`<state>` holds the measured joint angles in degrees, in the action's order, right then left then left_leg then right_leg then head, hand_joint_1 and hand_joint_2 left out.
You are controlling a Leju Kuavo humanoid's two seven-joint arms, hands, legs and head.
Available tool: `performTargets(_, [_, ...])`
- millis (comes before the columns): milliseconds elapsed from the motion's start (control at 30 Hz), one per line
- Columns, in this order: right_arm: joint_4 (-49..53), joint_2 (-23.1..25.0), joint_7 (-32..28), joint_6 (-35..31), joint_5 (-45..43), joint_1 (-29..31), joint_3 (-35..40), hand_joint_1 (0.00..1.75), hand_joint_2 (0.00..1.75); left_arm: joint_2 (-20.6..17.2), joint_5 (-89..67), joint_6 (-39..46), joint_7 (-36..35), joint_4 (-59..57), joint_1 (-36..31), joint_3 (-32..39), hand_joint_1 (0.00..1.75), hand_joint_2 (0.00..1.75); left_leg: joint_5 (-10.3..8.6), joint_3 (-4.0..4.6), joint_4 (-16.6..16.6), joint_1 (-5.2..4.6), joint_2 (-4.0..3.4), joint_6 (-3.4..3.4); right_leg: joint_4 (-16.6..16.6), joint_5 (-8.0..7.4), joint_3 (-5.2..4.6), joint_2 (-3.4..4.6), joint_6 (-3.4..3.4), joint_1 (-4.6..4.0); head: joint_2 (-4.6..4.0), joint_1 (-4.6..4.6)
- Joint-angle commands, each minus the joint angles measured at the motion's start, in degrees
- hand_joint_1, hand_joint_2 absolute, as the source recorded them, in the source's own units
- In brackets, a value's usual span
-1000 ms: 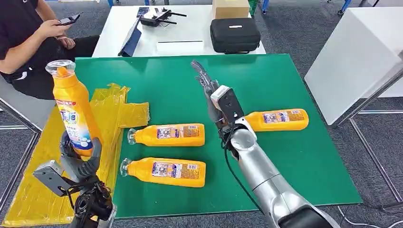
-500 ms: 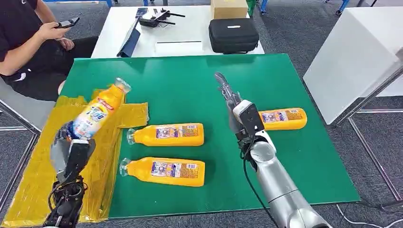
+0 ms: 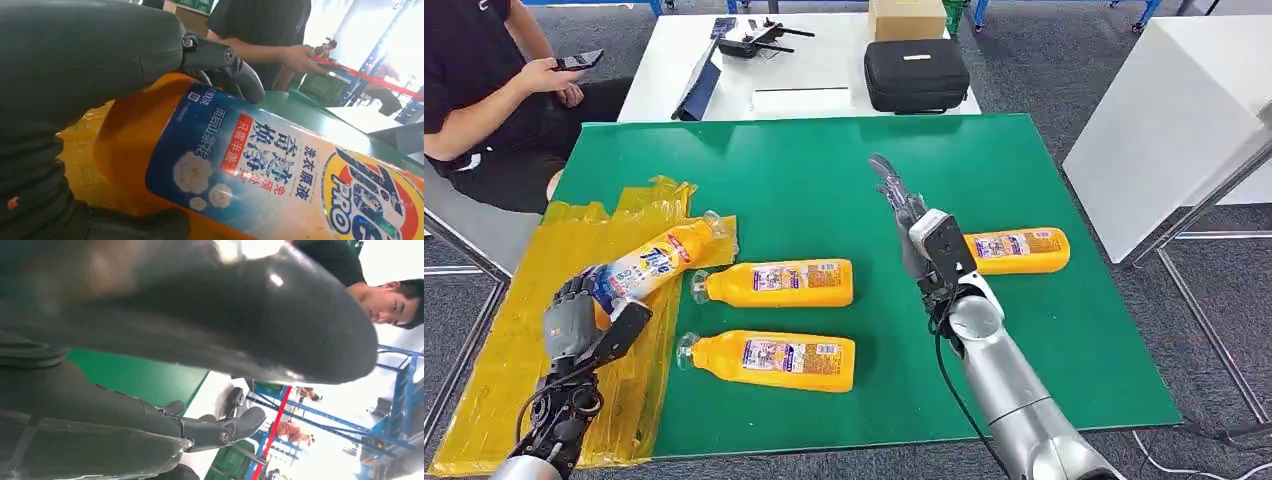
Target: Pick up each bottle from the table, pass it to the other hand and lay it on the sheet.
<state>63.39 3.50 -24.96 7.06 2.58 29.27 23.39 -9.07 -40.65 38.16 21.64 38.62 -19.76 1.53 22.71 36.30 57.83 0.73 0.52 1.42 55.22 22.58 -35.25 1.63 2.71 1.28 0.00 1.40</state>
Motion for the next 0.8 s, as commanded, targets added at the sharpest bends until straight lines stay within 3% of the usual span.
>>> performTargets(33, [-3.7, 0.1, 0.2, 0.5, 0.1, 2.1, 1.0, 0.0, 0.0, -1.0, -1.4, -1.4, -1.1, -6.8, -1.5, -2.1, 1.75, 1.75, 0.09, -0.27, 0.0, 0.0, -0.13, -0.06, 0.0, 0.07, 0.2, -0.07, -0.19, -0.06, 0.0, 0.02])
performTargets(167, [-3.4, 0.2, 0.2, 0.5, 0.5, 1.5, 1.1, 0.0, 0.0, -0.6, -1.1, -3.5, -1.5, -7.9, -2.4, -1.5, 1.75, 1.75, 0.02, -0.19, 0.0, 0.0, -0.1, -0.07, 0.0, 0.01, 0.15, -0.05, -0.19, -0.06, 0.0, 0.02])
performTargets(200, [-3.3, 0.0, 0.4, 0.7, 0.8, 1.3, 1.3, 0.0, 0.0, -0.4, -0.9, -4.3, -1.5, -8.2, -2.8, -1.3, 0.12, 1.75, 0.02, -0.24, 0.0, 0.01, -0.09, -0.08, 0.0, 0.02, 0.2, -0.08, -0.22, -0.07, 0.0, 0.02])
performTargets(233, [-3.4, -0.1, 0.5, 0.7, 1.0, 1.0, 1.5, 0.0, 0.0, -0.3, -0.5, -5.1, -1.4, -8.3, -3.0, -0.9, 0.0, 1.75, -0.03, -0.2, 0.0, 0.01, -0.04, -0.06, 0.0, 0.0, 0.17, -0.09, -0.18, -0.05, 0.0, 0.02])
performTargets(267, [-4.3, -0.6, 1.2, 1.3, 2.0, 1.0, 2.5, 0.0, 0.0, -0.3, -0.9, -5.5, -2.2, -8.8, -3.4, -0.7, 0.0, 0.0, -0.01, -0.27, 0.0, 0.02, -0.06, -0.07, 0.0, 0.03, 0.24, -0.13, -0.23, -0.08, 0.0, 0.0])
performTargets(433, [-10.8, 0.3, 4.6, 1.2, 8.5, 2.0, 8.6, 0.0, 0.0, 0.2, 1.1, -6.6, 0.2, -8.0, -3.7, 1.8, 0.0, 0.0, -0.09, -0.22, -0.1, 0.01, -0.08, -0.02, 0.0, -0.07, 0.21, -0.03, -0.21, -0.04, 0.0, 0.02])
performTargets(467, [-11.6, 1.1, 4.8, 1.1, 9.6, 1.9, 9.9, 0.0, 1.75, 0.3, 1.7, -7.1, 0.7, -7.8, -3.9, 2.2, 0.0, 0.0, -0.04, -0.3, -0.1, 0.01, -0.13, -0.03, 0.0, -0.05, 0.27, -0.02, -0.25, -0.06, 0.0, 0.04])
performTargets(733, [-11.9, 3.0, 7.5, 1.9, 12.2, 0.0, 15.3, 0.0, 1.75, -0.7, 3.4, -8.1, 3.0, -0.5, -2.0, 2.7, 0.0, 0.0, -0.07, -0.2, 0.0, 0.05, -0.02, -0.03, 0.0, -0.03, 0.2, -0.12, -0.25, -0.06, 0.0, 0.02])
performTargets(767, [-12.4, 3.4, 7.8, 2.4, 11.9, 0.1, 15.4, 0.0, 0.0, -1.0, 3.8, -8.3, 3.5, 1.3, -1.2, 2.7, 0.0, 0.0, -0.01, -0.27, 0.0, 0.06, -0.05, -0.04, 0.0, 0.02, 0.25, -0.15, -0.3, -0.08, 0.0, 0.0])
performTargets(800, [-12.8, 3.5, 7.9, 2.5, 11.9, 0.2, 15.6, 0.0, 0.0, -1.1, 4.0, -8.3, 3.6, 2.2, -0.8, 2.7, 0.0, 0.0, -0.05, -0.19, 0.0, 0.06, -0.06, -0.02, 0.0, -0.02, 0.18, -0.08, -0.26, -0.06, 0.0, 0.0])
